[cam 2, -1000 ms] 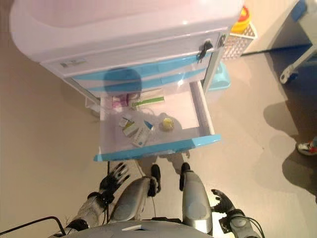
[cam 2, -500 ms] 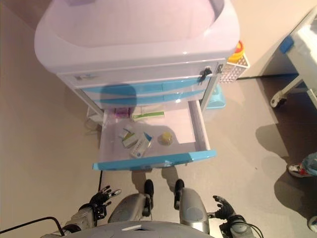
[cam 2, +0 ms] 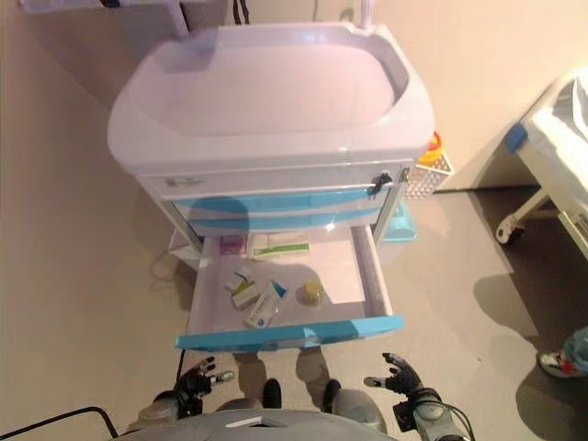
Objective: Open the drawer and pick up the medicine
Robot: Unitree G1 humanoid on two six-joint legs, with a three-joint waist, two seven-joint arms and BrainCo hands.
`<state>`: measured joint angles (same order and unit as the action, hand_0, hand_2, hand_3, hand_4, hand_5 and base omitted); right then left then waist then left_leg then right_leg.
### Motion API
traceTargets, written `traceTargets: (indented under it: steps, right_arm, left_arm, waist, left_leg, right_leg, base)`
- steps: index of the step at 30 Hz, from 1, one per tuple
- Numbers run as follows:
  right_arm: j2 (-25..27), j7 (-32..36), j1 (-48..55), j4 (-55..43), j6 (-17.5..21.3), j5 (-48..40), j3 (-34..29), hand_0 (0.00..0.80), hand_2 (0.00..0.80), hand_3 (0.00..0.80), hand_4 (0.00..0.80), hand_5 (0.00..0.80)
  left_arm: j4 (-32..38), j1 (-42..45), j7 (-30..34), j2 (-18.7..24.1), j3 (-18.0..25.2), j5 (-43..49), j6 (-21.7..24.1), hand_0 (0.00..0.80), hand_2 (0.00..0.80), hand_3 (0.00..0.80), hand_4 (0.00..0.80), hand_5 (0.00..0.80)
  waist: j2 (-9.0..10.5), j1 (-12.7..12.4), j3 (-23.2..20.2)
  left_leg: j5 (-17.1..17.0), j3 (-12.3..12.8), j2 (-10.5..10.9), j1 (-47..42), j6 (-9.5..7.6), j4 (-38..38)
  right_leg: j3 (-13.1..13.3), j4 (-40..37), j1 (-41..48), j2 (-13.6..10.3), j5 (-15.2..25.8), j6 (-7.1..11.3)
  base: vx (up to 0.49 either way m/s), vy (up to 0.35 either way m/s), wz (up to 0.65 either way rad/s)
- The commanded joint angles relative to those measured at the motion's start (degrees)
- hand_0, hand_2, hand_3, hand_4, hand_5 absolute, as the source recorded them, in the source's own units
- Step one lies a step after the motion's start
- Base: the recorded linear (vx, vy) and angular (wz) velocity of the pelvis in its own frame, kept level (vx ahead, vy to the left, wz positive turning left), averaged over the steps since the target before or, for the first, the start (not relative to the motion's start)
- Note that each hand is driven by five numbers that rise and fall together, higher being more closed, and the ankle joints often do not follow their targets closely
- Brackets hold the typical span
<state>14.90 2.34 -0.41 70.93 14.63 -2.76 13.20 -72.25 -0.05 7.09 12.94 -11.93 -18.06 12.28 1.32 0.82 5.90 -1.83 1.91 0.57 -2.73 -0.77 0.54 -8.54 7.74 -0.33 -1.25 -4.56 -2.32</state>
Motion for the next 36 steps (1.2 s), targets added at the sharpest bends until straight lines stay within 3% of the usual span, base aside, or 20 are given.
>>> traceTargets:
  steps: [1, 5, 9, 11, 14, 17, 20, 21, 24, 28, 36]
  right_arm:
    - [-0.24, -5.05, -3.01, 2.34, -4.56, 3.78, -0.32, 0.000, 0.000, 0.000, 0.000, 0.000]
    - [-0.19, -12.19, -3.68, 5.33, -11.65, 5.09, -1.98, 0.000, 0.000, 0.000, 0.000, 0.000]
    - [2.71, -17.39, -4.11, 6.51, -14.46, 3.74, -5.80, 0.000, 0.000, 0.000, 0.000, 0.000]
    - [5.86, -19.92, -4.91, 6.19, -12.80, 2.23, -8.69, 0.000, 0.000, 0.000, 0.000, 0.000]
    - [12.00, -21.58, -7.10, 3.88, -6.54, 1.26, -13.01, 0.000, 0.000, 0.000, 0.000, 0.000]
    - [17.09, -24.99, -8.75, -7.40, -1.76, 4.62, -14.33, 0.000, 0.000, 0.000, 0.000, 0.000]
    - [19.87, -27.49, -8.07, -28.46, -2.18, 10.76, -12.10, 0.000, 0.000, 0.000, 0.000, 0.000]
    - [20.80, -26.74, -7.84, -37.48, -3.72, 13.55, -10.81, 0.000, 0.000, 0.000, 0.000, 0.000]
    - [22.77, -22.15, -7.83, -52.51, -1.94, 21.07, -7.99, 0.000, 0.000, 0.000, 0.000, 0.000]
    - [27.04, -11.71, -10.48, -65.61, 0.71, 23.23, -2.51, 0.000, 0.000, 0.000, 0.000, 0.000]
    - [31.82, 4.22, -14.56, -76.93, 3.99, 23.48, 6.77, 0.000, 0.000, 0.000, 0.000, 0.000]
  left_arm:
    - [-2.97, -1.36, 0.22, -2.18, 0.39, 1.84, -1.11, 0.000, 0.000, 0.000, 0.000, 0.000]
    - [-4.40, -1.28, 0.20, -2.07, 0.35, 4.71, -2.60, 0.000, 0.000, 0.000, 0.000, 0.000]
    - [-4.66, -0.96, 0.65, -0.26, 0.15, 5.75, -4.00, 0.000, 0.000, 0.000, 0.000, 0.000]
    - [-4.72, -0.68, 1.19, 1.51, 0.48, 6.51, -4.32, 0.000, 0.000, 0.000, 0.000, 0.000]
    - [-4.76, 0.08, 1.23, 2.67, 0.35, 6.90, -3.61, 0.000, 0.000, 0.000, 0.000, 0.000]
    - [-3.57, 1.67, 0.99, 2.93, 0.29, 5.26, -2.00, 0.000, 0.000, 0.000, 0.000, 0.000]
    - [-1.13, 2.95, 0.72, 2.45, 0.87, 4.52, -1.52, 0.000, 0.000, 0.000, 0.000, 0.000]
    - [-0.26, 3.33, 0.34, 2.05, 1.23, 4.20, -1.54, 0.000, 0.000, 0.000, 0.000, 0.000]
    - [0.91, 3.72, -0.50, 0.73, 2.16, 4.40, -1.65, 0.000, 0.000, 0.000, 0.000, 0.000]
    - [1.55, 3.45, -1.23, -0.17, 1.69, 4.73, -1.86, 0.000, 0.000, 0.000, 0.000, 0.000]
    - [3.08, 3.52, -1.04, 1.11, 0.47, 3.83, -2.55, 0.000, 0.000, 0.000, 0.000, 0.000]
  waist:
    - [0.82, -0.66, 1.32]
    - [1.16, -1.48, 0.90]
    - [1.85, -2.28, 0.58]
    - [2.53, -2.76, 0.45]
    - [2.97, -3.21, 0.41]
    - [2.95, -2.76, 0.73]
    - [2.63, -1.40, 1.43]
    - [2.52, -0.82, 1.64]
    - [2.35, 0.05, 1.80]
    - [2.31, -0.03, 1.67]
    - [2.12, -1.51, 2.20]
  left_leg:
    - [3.55, 2.04, 1.51, -0.51, 0.73, 0.03]
    - [4.05, 1.81, 1.69, -1.68, 0.11, -0.64]
    - [4.41, 1.64, 1.69, -2.68, -0.37, -1.39]
    - [4.54, 1.49, 1.59, -2.94, -0.58, -1.81]
    - [4.70, 1.45, 1.40, -2.92, -0.76, -2.19]
    - [4.75, 1.65, 1.38, -2.26, -1.06, -2.57]
    - [4.61, 2.10, 1.40, -1.40, -1.16, -2.94]
    - [4.58, 2.31, 1.38, -1.29, -1.15, -3.21]
    - [4.45, 2.75, 1.33, -1.35, -1.16, -3.73]
    - [4.38, 2.86, 1.38, -1.42, -1.02, -3.98]
    - [4.08, 1.40, 1.83, -0.85, -0.92, -3.97]
  right_leg:
    - [0.12, -8.57, 5.09, -1.68, 4.79, 4.06]
    - [-0.34, -8.82, 6.02, -1.79, 4.79, 4.32]
    - [-0.40, -9.54, 6.82, -1.88, 5.46, 5.02]
    - [-0.24, -9.65, 6.74, -1.84, 5.88, 5.37]
    - [-0.02, -9.87, 6.45, -1.77, 6.44, 5.68]
    - [0.83, -9.40, 4.94, -1.75, 6.60, 5.81]
    - [1.54, -8.97, 3.29, -1.85, 6.49, 5.84]
    - [1.78, -8.93, 2.83, -1.90, 6.43, 5.93]
    - [2.22, -9.04, 2.39, -2.10, 6.26, 6.06]
    - [2.02, -9.23, 2.58, -2.35, 5.93, 6.07]
    - [1.01, -9.40, 2.84, -2.94, 5.67, 6.25]
  base:
    - [0.003, -0.010, 0.06]
    - [0.012, -0.024, 0.08]
    - [0.026, -0.058, 0.13]
    - [0.007, -0.091, 0.08]
    - [0.000, -0.040, 0.02]
    - [-0.080, 0.008, -0.06]
    - [-0.118, 0.064, -0.05]
    - [-0.089, 0.069, -0.04]
    - [-0.045, 0.065, -0.10]
    - [-0.006, 0.047, -0.01]
    - [-0.003, 0.016, 0.05]
